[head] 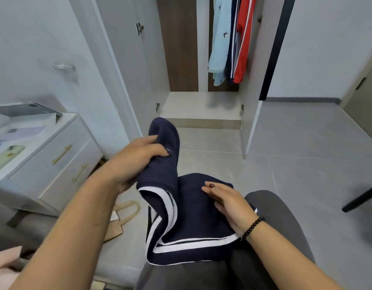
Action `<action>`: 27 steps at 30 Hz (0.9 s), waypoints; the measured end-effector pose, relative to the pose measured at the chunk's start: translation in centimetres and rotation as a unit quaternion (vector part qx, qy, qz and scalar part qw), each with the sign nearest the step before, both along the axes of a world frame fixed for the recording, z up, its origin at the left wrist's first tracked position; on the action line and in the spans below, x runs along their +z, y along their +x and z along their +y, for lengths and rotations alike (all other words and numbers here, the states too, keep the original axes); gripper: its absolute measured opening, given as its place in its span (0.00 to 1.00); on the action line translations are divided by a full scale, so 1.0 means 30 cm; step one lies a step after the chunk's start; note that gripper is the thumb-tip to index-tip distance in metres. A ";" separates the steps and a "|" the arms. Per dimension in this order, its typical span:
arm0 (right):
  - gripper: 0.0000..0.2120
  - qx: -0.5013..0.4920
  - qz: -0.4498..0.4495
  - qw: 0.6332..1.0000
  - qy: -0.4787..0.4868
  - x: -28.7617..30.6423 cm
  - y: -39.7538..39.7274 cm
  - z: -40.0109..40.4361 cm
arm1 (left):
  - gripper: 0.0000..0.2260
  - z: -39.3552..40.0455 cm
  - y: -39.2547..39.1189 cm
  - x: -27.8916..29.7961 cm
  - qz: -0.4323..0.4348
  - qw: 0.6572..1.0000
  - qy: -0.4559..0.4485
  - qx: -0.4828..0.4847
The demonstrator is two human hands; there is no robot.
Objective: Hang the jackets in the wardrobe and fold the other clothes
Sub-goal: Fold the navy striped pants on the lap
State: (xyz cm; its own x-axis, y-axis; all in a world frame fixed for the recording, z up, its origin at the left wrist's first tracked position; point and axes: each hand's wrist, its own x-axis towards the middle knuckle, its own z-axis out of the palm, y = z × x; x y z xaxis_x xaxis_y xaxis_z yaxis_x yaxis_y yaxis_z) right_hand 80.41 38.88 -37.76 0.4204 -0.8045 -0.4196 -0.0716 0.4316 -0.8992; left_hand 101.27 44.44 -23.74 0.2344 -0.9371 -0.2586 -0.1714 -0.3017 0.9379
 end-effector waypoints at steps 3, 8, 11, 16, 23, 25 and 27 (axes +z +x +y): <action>0.23 -0.089 -0.094 0.983 0.130 -0.015 -0.068 -0.057 | 0.15 -0.106 -0.208 -0.069 -0.040 0.994 0.012 -0.102; 0.35 -0.168 -0.215 0.928 0.254 -0.029 -0.149 -0.078 | 0.29 -0.184 -0.414 -0.299 -0.022 0.985 0.087 -0.149; 0.33 -0.128 -0.171 0.941 0.262 -0.055 -0.191 -0.087 | 0.30 -0.129 -0.422 -0.403 0.039 0.985 0.108 -0.127; 0.13 -0.058 -0.039 0.976 0.206 -0.110 -0.184 -0.086 | 0.21 0.019 -0.319 -0.464 -0.216 0.970 -0.111 -0.007; 0.04 0.002 0.106 0.993 0.043 -0.186 -0.126 -0.099 | 0.32 0.102 -0.224 -0.465 -0.364 0.918 -0.020 0.155; 0.09 0.005 0.077 0.991 0.109 -0.191 -0.108 -0.092 | 0.38 0.113 -0.184 -0.457 -0.300 0.932 0.043 0.198; 0.14 0.010 0.059 0.987 0.149 -0.190 -0.095 -0.085 | 0.37 0.129 -0.147 -0.453 -0.163 0.955 0.107 0.223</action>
State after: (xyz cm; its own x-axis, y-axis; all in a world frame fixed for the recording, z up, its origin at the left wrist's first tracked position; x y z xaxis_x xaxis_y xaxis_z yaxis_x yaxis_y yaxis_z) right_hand 77.55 36.32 -43.45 0.3686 -0.6301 -0.6834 -0.1798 0.6730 -0.7175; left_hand 96.86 48.32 -37.34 0.6982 -0.6597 -0.2781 -0.2546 -0.5918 0.7648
